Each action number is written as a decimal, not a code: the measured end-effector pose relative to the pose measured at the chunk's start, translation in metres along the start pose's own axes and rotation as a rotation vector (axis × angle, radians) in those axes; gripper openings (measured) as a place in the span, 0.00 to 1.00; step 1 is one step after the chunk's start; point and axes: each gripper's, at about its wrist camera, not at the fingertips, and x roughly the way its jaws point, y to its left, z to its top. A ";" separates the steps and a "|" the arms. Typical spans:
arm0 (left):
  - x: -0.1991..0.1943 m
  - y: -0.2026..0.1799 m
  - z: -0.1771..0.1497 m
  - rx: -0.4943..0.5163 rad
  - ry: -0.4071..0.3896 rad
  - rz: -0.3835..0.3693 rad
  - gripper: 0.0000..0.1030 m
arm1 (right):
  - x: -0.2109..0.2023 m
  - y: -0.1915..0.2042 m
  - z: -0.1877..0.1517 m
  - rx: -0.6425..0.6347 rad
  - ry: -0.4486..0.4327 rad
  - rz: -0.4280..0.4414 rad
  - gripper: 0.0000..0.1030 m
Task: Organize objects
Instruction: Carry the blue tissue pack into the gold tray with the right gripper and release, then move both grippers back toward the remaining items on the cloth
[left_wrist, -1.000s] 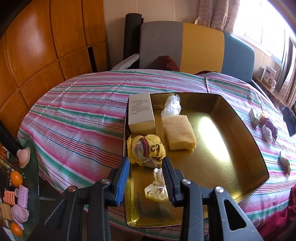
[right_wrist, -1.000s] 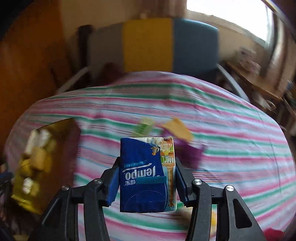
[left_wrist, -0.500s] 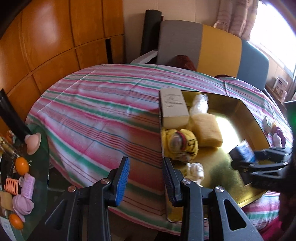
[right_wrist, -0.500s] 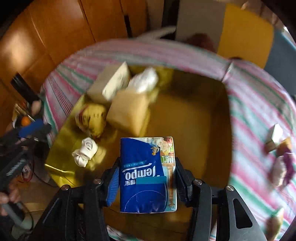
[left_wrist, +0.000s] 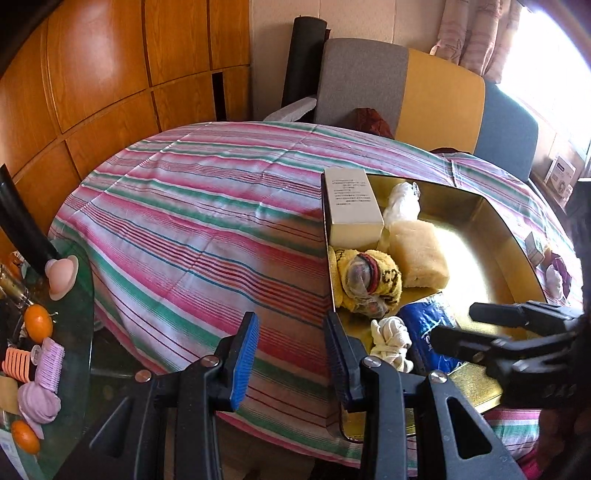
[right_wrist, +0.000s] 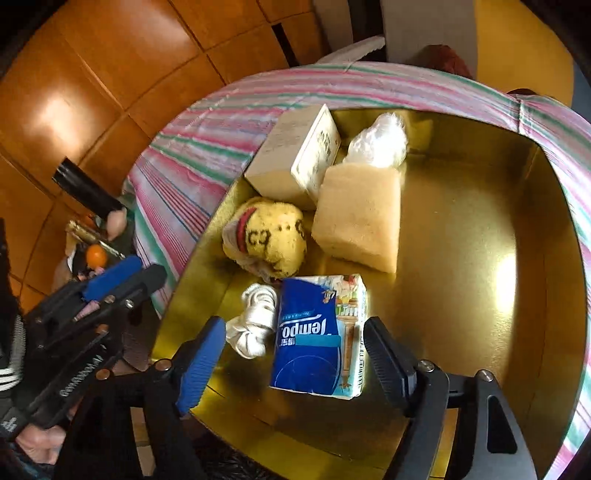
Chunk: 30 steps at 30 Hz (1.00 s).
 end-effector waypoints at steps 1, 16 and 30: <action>-0.001 -0.001 0.000 0.003 -0.003 -0.001 0.35 | -0.006 0.001 -0.001 0.008 -0.017 0.003 0.79; -0.014 -0.040 -0.002 0.092 -0.021 -0.040 0.36 | -0.094 -0.054 -0.009 0.057 -0.213 -0.167 0.92; -0.021 -0.103 0.004 0.223 -0.013 -0.096 0.37 | -0.211 -0.213 -0.046 0.250 -0.330 -0.508 1.00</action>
